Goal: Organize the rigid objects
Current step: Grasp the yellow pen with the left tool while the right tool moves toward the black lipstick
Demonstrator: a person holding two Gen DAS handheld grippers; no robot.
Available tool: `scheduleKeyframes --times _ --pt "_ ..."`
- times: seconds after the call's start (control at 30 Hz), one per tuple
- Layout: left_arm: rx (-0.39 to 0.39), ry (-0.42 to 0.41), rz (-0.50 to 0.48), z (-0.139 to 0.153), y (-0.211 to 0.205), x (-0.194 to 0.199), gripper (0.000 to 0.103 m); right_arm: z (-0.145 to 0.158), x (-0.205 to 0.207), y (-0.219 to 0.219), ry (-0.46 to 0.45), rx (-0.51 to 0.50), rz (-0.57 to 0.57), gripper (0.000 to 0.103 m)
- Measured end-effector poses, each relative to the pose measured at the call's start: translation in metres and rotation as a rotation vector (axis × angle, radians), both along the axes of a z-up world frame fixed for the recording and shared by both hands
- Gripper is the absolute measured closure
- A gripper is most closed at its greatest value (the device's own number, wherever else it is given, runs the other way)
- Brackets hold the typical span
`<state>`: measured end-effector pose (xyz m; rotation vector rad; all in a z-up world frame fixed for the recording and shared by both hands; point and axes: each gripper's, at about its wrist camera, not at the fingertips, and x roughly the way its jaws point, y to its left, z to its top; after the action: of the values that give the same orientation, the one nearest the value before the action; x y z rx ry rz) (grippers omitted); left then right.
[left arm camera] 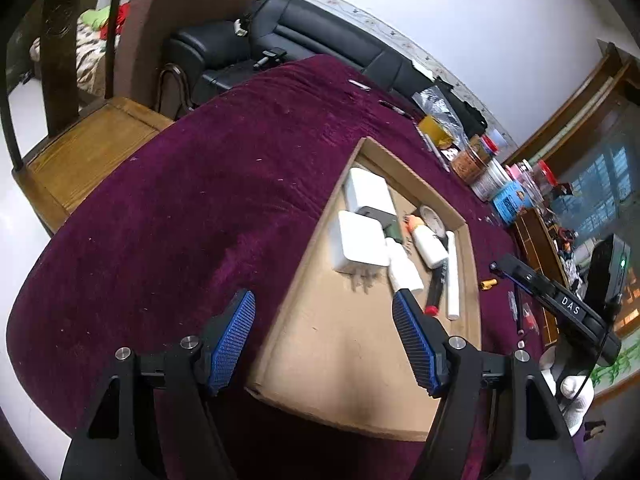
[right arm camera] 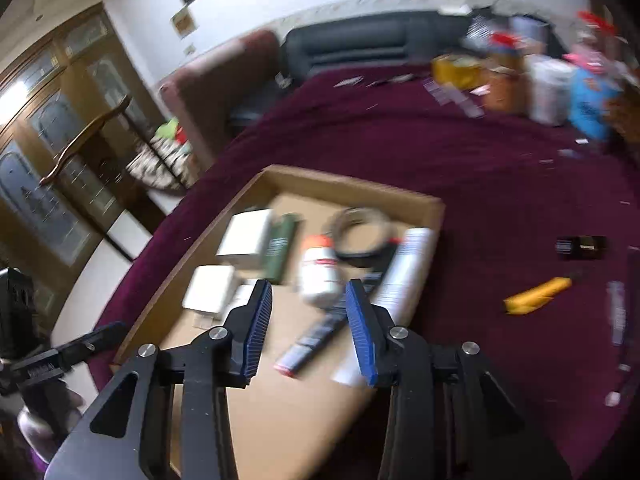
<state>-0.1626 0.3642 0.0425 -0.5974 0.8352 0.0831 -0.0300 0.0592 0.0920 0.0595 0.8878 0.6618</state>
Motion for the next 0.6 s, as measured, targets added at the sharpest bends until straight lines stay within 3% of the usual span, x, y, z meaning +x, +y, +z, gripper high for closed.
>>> scheduleKeyframes --times 0.1,0.2,0.4,0.6 --pt "0.028 -0.015 -0.041 0.009 -0.017 0.001 0.037 -0.002 0.005 -0.051 -0.013 -0.004 -0.092 0.066" --pt "0.049 -0.02 -0.104 0.016 -0.04 0.006 0.037 -0.008 0.012 -0.107 0.001 0.008 -0.211 0.057" --pt "0.095 0.013 -0.24 0.021 -0.099 0.022 0.037 -0.019 0.02 -0.213 0.018 0.08 -0.443 0.057" --pt "0.168 0.018 -0.401 0.035 -0.17 0.033 0.037 -0.018 0.036 -0.26 -0.019 0.104 -0.56 0.056"
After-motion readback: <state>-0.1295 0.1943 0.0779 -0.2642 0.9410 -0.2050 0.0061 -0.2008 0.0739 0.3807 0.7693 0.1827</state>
